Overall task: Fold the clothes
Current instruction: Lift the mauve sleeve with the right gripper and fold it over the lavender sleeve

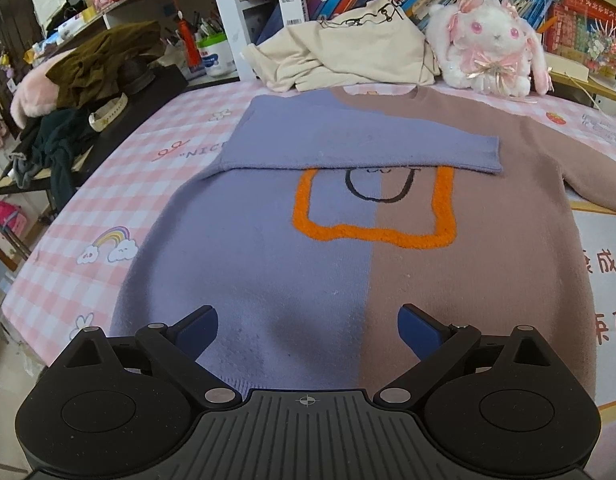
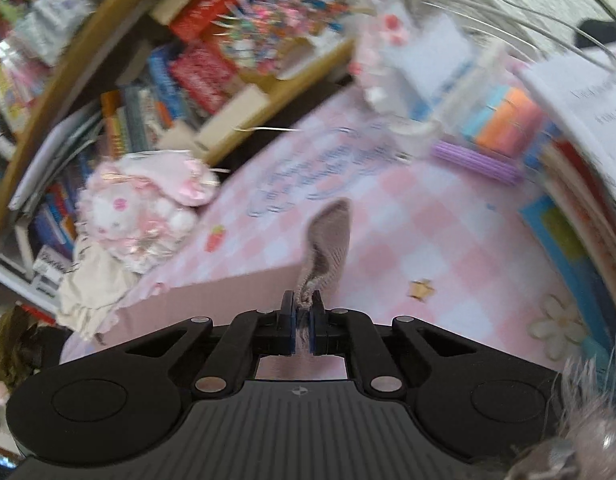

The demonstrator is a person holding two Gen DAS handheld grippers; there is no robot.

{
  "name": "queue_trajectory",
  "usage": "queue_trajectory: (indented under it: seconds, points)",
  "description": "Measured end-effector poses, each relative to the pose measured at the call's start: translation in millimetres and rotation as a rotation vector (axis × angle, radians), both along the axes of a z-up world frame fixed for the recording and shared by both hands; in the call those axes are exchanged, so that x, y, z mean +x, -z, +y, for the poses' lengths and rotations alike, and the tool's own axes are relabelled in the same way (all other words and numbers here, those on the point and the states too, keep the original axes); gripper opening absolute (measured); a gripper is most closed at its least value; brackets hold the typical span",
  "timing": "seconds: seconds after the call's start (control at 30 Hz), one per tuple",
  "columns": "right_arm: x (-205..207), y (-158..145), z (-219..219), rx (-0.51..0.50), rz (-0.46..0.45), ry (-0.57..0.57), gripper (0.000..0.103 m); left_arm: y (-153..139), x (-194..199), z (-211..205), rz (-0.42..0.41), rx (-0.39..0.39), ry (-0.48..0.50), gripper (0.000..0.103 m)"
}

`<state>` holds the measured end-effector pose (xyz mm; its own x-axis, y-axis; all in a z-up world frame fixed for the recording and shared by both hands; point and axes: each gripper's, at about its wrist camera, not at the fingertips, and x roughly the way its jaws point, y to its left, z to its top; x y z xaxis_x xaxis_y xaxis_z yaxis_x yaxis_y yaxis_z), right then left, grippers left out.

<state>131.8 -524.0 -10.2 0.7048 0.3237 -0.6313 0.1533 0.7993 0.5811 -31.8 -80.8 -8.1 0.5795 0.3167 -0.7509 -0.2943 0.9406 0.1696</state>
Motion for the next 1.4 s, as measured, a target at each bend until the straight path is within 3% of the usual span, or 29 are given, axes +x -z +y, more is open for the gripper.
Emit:
queue_trajectory:
  seconds: [0.4, 0.77, 1.03, 1.4]
  points:
    - [12, -42, 93, -0.024, -0.101, -0.144, 0.006, -6, -2, 27, -0.071, 0.031, 0.130, 0.099]
    - [17, -70, 203, -0.056, -0.153, -0.198, 0.006, -22, -1, 79, -0.149, 0.084, 0.329, 0.099]
    - [19, -93, 291, -0.068, -0.208, -0.274, 0.006, -27, -15, 114, -0.209, 0.132, 0.407, 0.099]
    - [25, -94, 400, -0.088, -0.211, -0.390, 0.006, -26, -37, 159, -0.234, 0.131, 0.385, 0.102]
